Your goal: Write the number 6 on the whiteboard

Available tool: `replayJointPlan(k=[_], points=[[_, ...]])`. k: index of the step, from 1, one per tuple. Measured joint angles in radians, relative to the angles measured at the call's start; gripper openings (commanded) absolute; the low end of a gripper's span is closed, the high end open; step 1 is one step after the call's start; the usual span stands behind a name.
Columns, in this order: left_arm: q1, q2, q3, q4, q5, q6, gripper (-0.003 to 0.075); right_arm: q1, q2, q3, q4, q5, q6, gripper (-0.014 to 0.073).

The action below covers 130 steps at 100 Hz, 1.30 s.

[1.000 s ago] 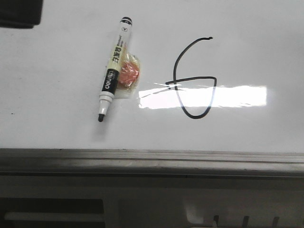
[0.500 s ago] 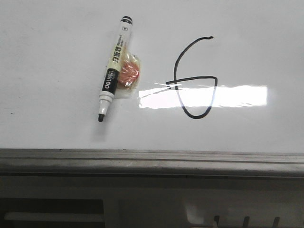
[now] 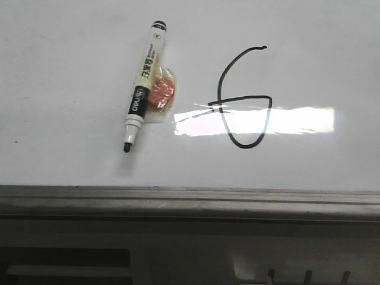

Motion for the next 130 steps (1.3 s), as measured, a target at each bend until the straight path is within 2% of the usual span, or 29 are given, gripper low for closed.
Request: replayJointPlan(k=[4, 10, 20, 39, 62, 77, 84, 91, 109, 130], points=[[0.002, -0.017, 0.013, 0.072, 0.0, 0.0, -0.0019, 0.0, 0.0, 0.0, 0.0, 0.0, 0.0, -0.0055], [0.018, -0.038, 0.041, 0.255, 0.014, -0.018, -0.0019, 0.0, 0.0, 0.0, 0.0, 0.0, 0.0, -0.0055], [0.098, -0.079, 0.104, 0.549, 0.041, -0.166, -0.0019, 0.0, 0.0, 0.0, 0.0, 0.0, 0.0, -0.0055], [0.426, -0.218, 0.238, 0.988, 0.196, -0.638, -0.0019, 0.0, 0.0, 0.0, 0.0, 0.0, 0.0, -0.0055], [0.788, -0.507, 0.331, 1.271, 0.392, -0.877, -0.0019, 0.0, 0.0, 0.0, 0.0, 0.0, 0.0, -0.0055], [0.957, -0.567, 0.345, 1.536, 0.451, -1.249, -0.0019, 0.0, 0.0, 0.0, 0.002, -0.002, 0.0, -0.0055], [1.01, -0.567, 0.345, 1.613, 0.516, -1.38, -0.0019, 0.0, 0.0, 0.0, 0.002, -0.002, 0.0, -0.0055], [1.052, -0.567, 0.345, 1.642, 0.588, -1.443, -0.0019, 0.0, 0.0, 0.0, 0.002, -0.002, 0.0, -0.0055], [1.121, -0.567, 0.345, 1.658, 0.755, -1.473, -0.0019, 0.0, 0.0, 0.002, 0.002, -0.002, 0.0, -0.0055], [1.143, -0.567, 0.345, 1.658, 0.771, -1.475, -0.0019, 0.0, 0.0, 0.002, 0.002, -0.002, 0.0, -0.0055]])
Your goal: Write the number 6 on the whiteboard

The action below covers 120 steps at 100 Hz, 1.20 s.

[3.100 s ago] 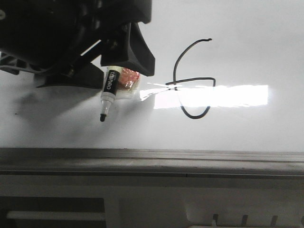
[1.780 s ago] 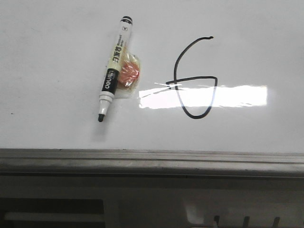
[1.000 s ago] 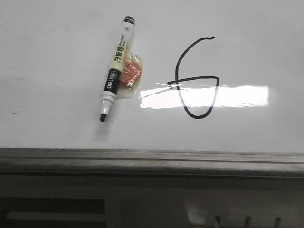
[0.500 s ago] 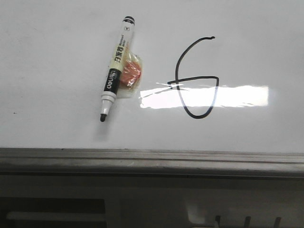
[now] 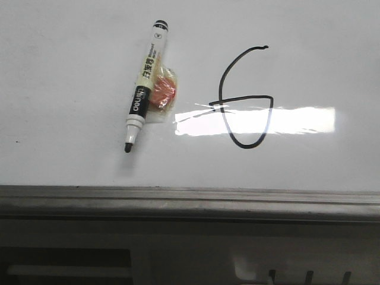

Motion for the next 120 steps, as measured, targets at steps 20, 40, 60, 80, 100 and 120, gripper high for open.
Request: replayJointPlan(k=[20, 40, 60, 80, 100, 120], points=[[0.0, 0.0, 0.0, 0.0, 0.0, -0.001, -0.0019, 0.0, 0.0, 0.0, 0.0, 0.0, 0.0, -0.0055], [0.0, 0.0, 0.0, 0.0, 0.0, -0.001, -0.0019, 0.0, 0.0, 0.0, 0.0, 0.0, 0.0, -0.0055], [0.0, 0.0, 0.0, 0.0, 0.0, -0.001, -0.0019, 0.0, 0.0, 0.0, 0.0, 0.0, 0.0, -0.0055], [0.0, 0.0, 0.0, 0.0, 0.0, -0.001, -0.0019, -0.018, 0.0, 0.038, 0.0, -0.011, 0.0, -0.0055], [0.0, 0.0, 0.0, 0.0, 0.0, -0.001, -0.0019, -0.263, 0.0, 0.077, -0.005, -0.171, -0.012, -0.0055], [0.0, 0.0, 0.0, 0.0, 0.0, -0.001, -0.0019, -0.695, 0.0, 0.19, 0.163, -0.466, -0.218, -0.0055]])
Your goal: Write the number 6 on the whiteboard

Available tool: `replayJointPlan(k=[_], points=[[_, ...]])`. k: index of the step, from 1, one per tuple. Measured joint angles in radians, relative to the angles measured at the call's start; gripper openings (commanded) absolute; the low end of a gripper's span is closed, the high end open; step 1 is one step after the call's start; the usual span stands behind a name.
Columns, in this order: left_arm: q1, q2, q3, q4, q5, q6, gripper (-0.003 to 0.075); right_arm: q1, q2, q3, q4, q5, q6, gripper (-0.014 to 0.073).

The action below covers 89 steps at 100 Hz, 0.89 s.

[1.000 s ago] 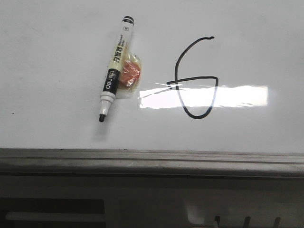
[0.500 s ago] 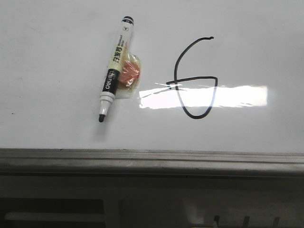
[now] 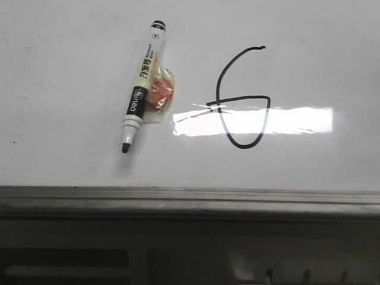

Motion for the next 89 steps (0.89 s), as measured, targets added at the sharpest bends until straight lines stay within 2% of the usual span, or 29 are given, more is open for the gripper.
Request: replayJointPlan(k=[14, 24, 35, 44, 59, 89], points=[[0.0, 0.0, 0.0, 0.0, 0.0, 0.0, -0.0019, -0.294, 0.0, 0.158, 0.25, -0.163, -0.23, -0.0055], [0.0, 0.0, 0.0, 0.0, 0.0, 0.0, -0.0019, -0.442, 0.0, 0.258, 0.294, -0.263, -0.287, -0.0055], [0.0, 0.0, 0.0, 0.0, 0.0, 0.0, -0.0019, -0.55, -0.006, 0.297, 0.303, -0.27, -0.306, -0.0055], [0.0, 0.0, 0.0, 0.0, 0.0, 0.0, -0.0019, -0.592, -0.035, 0.297, 0.301, -0.234, -0.314, -0.0055], [0.0, 0.0, 0.0, 0.0, 0.001, 0.0, -0.0019, -0.605, -0.054, 0.297, 0.285, -0.159, -0.314, -0.0055], [0.0, 0.0, 0.0, 0.0, 0.001, 0.0, -0.0019, -0.607, -0.056, 0.297, 0.275, -0.153, -0.314, -0.0055]])
